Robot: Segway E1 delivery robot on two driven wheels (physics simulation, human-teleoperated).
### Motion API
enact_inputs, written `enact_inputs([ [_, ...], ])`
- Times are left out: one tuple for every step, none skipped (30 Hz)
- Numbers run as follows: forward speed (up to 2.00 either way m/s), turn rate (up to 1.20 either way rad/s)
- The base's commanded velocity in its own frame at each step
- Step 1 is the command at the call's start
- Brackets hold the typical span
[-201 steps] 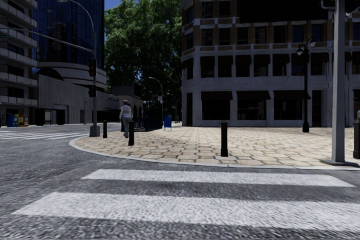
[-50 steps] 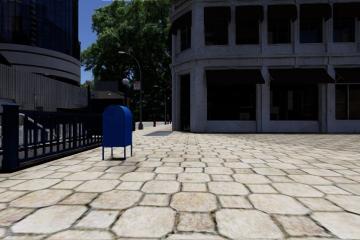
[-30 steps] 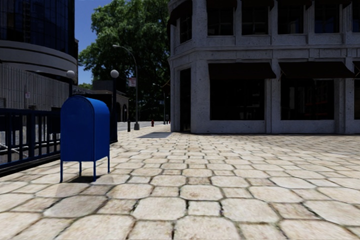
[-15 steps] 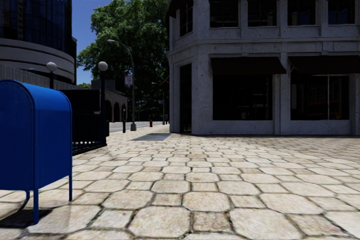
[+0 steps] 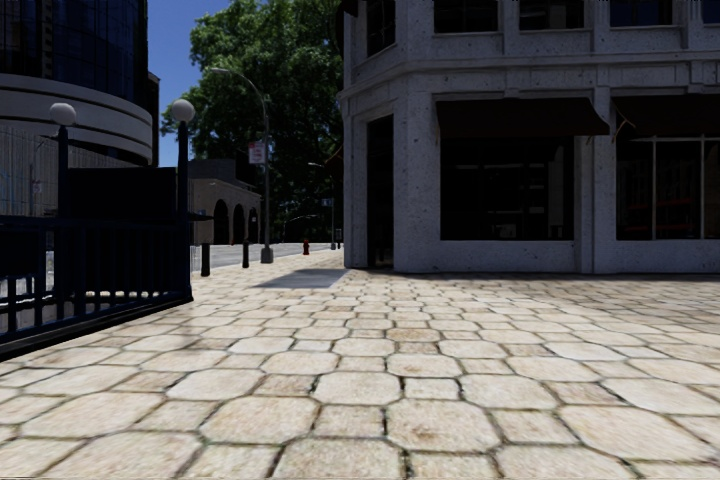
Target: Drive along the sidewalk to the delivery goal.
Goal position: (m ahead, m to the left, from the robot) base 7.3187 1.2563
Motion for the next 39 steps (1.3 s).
enact_inputs([
  [2.0, 0.22],
  [2.0, 0.22],
  [2.0, 0.24],
  [2.0, 0.31],
  [2.0, 0.37],
  [2.0, 0.39],
  [2.0, 0.39],
  [2.0, 0.39],
  [2.0, 0.39],
  [2.0, 0.39],
  [2.0, 0.38],
  [2.0, 0.38],
  [2.0, 0.38],
  [2.0, 0.38],
  [2.0, 0.38],
  [2.0, 0.38],
  [2.0, 0.36],
  [2.0, 0.36],
  [2.0, 0.31],
  [2.0, 0.21],
  [2.0, 0.11],
  [2.0, 0.0],
  [2.0, 0.0],
  [2.0, 0.0],
  [2.0, 0.0],
  [2.0, 0.0],
  [2.0, 0.0],
  [2.0, 0.0],
  [2.0, 0.0],
  [2.0, 0.0],
  [2.0, 0.0],
  [2.0, 0.0],
  [2.0, 0.0],
  [2.0, 0.0],
  [2.0, 0.0],
  [2.0, 0.06],
  [2.0, 0.16],
  [2.0, 0.21],
  [2.0, 0.22],
])
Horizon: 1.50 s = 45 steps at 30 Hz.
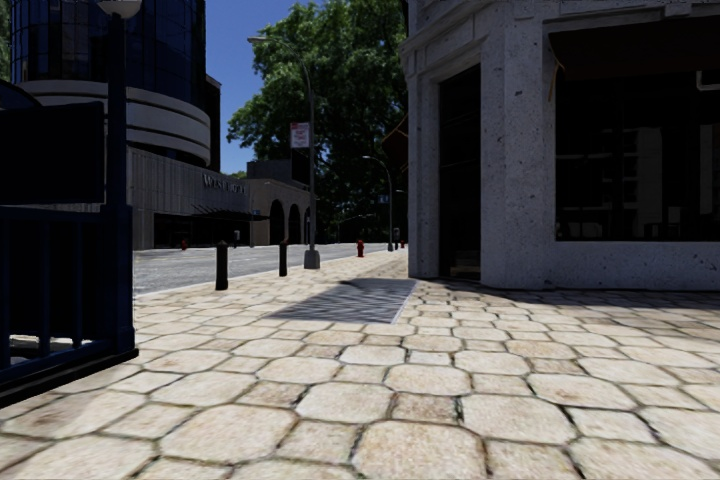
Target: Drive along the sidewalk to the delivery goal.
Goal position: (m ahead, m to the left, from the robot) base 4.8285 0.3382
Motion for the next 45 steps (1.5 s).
enact_inputs([
  [2.0, 0.22],
  [2.0, 0.23],
  [2.0, 0.23],
  [2.0, 0.24],
  [2.0, 0.26],
  [2.0, 0.27],
  [2.0, 0.27],
  [2.0, 0.3],
  [2.0, 0.3],
  [2.0, 0.34],
  [2.0, 0.36],
  [2.0, 0.37],
  [2.0, 0.37],
  [2.0, 0.37],
  [2.0, 0.37],
  [2.0, 0.37],
  [2.0, 0.37],
  [2.0, 0.37],
  [2.0, 0.37],
  [2.0, 0.37],
  [2.0, 0.37],
  [2.0, 0.37],
  [2.0, 0.37],
  [2.0, 0.37],
  [2.0, 0.37],
  [2.0, 0.37],
  [2.0, 0.28],
  [2.0, 0.0],
  [2.0, 0.0],
  [2.0, 0.0],
  [2.0, 0.0],
  [2.0, 0.0],
  [2.0, 0.0],
  [2.0, 0.0],
  [2.0, 0.0],
  [2.0, 0.0],
  [2.0, 0.0],
  [2.0, 0.0],
  [2.0, 0.0],
  [2.0, 0.0],
  [2.0, 0.0],
  [2.0, 0.0],
  [2.0, 0.0],
  [2.0, 0.0],
  [2.0, 0.0],
])
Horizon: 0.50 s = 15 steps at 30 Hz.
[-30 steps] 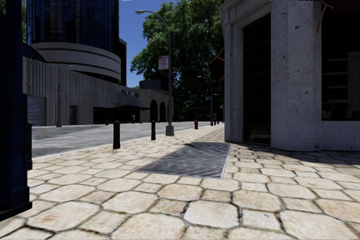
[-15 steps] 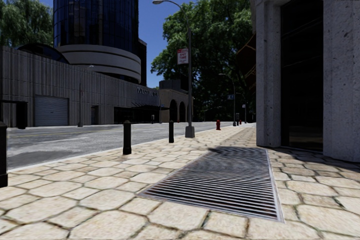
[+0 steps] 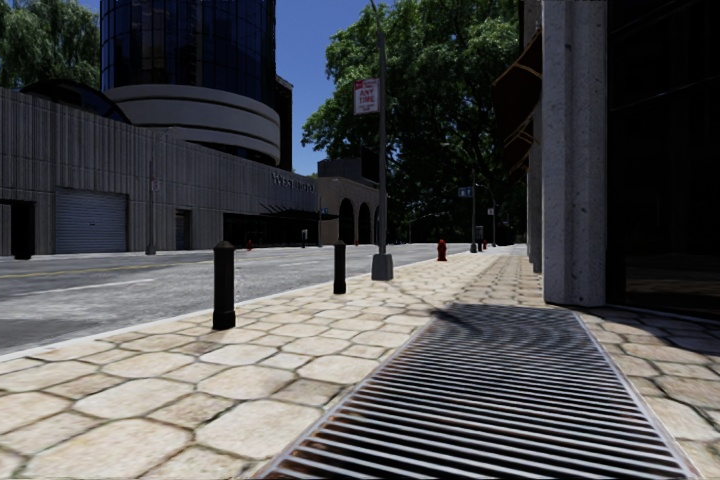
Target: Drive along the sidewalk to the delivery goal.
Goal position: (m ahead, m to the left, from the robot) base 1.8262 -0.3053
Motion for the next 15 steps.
enact_inputs([
  [2.0, 0.0],
  [2.0, 0.0],
  [2.0, 0.0],
  [2.0, 0.0],
  [2.0, 0.0],
  [2.0, 0.0],
  [2.0, -0.1],
  [2.0, -0.15],
  [2.0, -0.15],
  [2.0, -0.17],
  [2.0, -0.17],
  [2.0, -0.17],
  [2.0, -0.17],
  [2.0, -0.2],
  [2.0, -0.2],
])
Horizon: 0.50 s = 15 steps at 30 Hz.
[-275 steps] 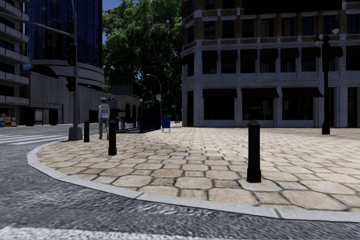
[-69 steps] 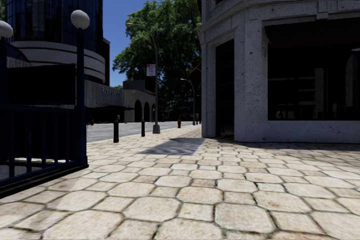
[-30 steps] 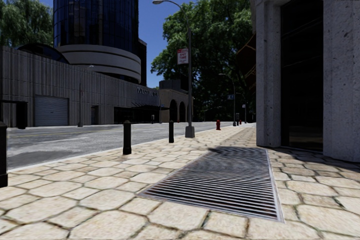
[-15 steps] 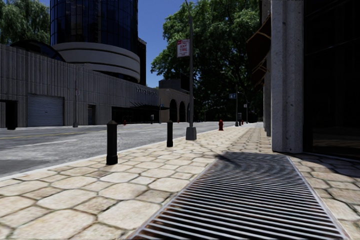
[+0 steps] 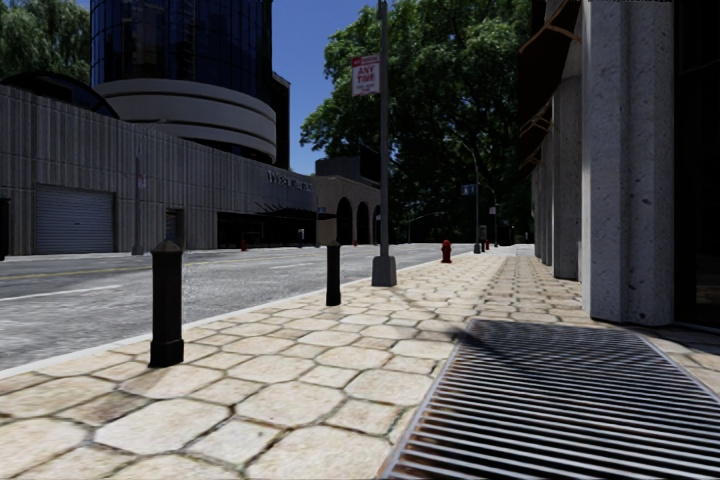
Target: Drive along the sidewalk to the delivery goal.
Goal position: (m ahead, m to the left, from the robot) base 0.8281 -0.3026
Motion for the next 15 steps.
enact_inputs([
  [1.95, -0.21],
  [1.8, -0.23],
  [1.69, -0.28],
  [1.65, -0.29],
  [1.65, -0.29],
  [1.59, -0.31],
  [1.52, -0.31],
  [1.42, -0.31],
  [1.33, -0.31],
  [1.33, -0.31],
  [1.28, -0.31],
  [1.26, -0.31],
  [1.25, -0.31],
  [1.25, -0.31],
  [1.25, -0.31],
])
